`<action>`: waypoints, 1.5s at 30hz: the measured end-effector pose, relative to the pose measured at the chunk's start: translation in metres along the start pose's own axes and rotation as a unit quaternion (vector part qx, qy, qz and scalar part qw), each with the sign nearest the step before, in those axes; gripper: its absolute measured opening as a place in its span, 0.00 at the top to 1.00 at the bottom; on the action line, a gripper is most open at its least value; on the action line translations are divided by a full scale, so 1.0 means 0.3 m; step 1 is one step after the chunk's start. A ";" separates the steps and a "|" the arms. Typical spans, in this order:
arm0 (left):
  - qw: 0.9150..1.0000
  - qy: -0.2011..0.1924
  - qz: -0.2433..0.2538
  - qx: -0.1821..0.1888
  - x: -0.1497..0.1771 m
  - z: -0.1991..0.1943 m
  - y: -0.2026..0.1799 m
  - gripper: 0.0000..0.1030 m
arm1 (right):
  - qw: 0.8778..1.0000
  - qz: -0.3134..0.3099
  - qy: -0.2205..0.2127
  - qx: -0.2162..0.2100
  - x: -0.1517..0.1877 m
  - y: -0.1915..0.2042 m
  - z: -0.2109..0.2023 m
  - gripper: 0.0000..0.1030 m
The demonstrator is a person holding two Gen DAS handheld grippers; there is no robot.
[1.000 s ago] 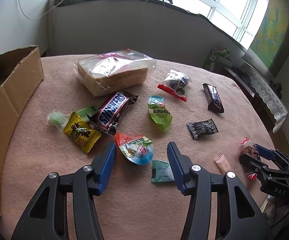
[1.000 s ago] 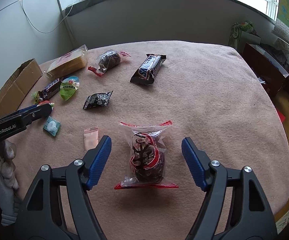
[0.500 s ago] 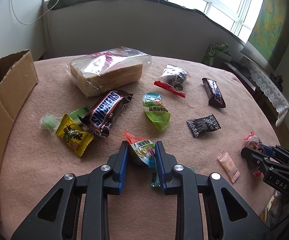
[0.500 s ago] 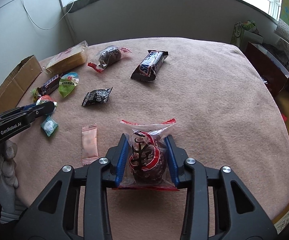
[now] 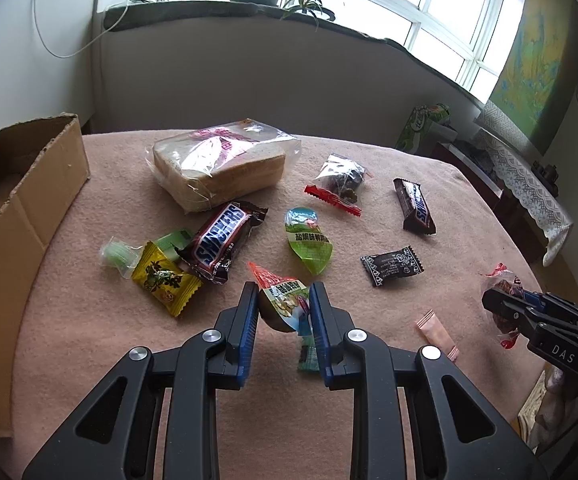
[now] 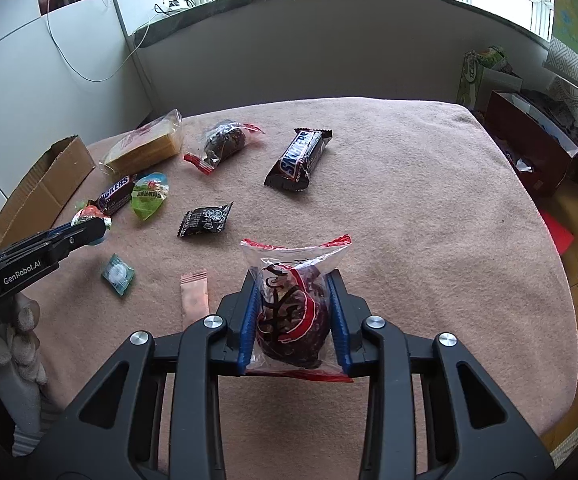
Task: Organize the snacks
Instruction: 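Carry both snacks to the cardboard box and open both grippers to drop them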
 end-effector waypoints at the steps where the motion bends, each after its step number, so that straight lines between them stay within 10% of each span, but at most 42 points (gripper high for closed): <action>1: 1.000 -0.004 -0.002 0.001 -0.005 -0.014 0.005 0.77 | 1.000 -0.003 -0.005 -0.002 -0.010 0.008 -0.011 0.68; 23: 0.988 -0.098 -0.091 -0.082 -0.044 -0.387 0.381 0.77 | 0.978 -0.141 -0.060 -0.144 -0.329 0.617 -0.009 0.68; 45: 0.970 -0.093 -0.167 -0.153 0.016 -0.431 0.704 0.77 | 0.949 -0.236 0.008 -0.209 -0.365 1.210 0.279 0.68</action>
Point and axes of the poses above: each gripper's, at about its wrist camera, not at the fingertips, and z roughly the way its jaws point, y to its left, x to its underside, the point moved 3 cm from there along z, roughly the way its jaws point, and after that the axes turned 2 degrees about -y, right-handed, at the moved point
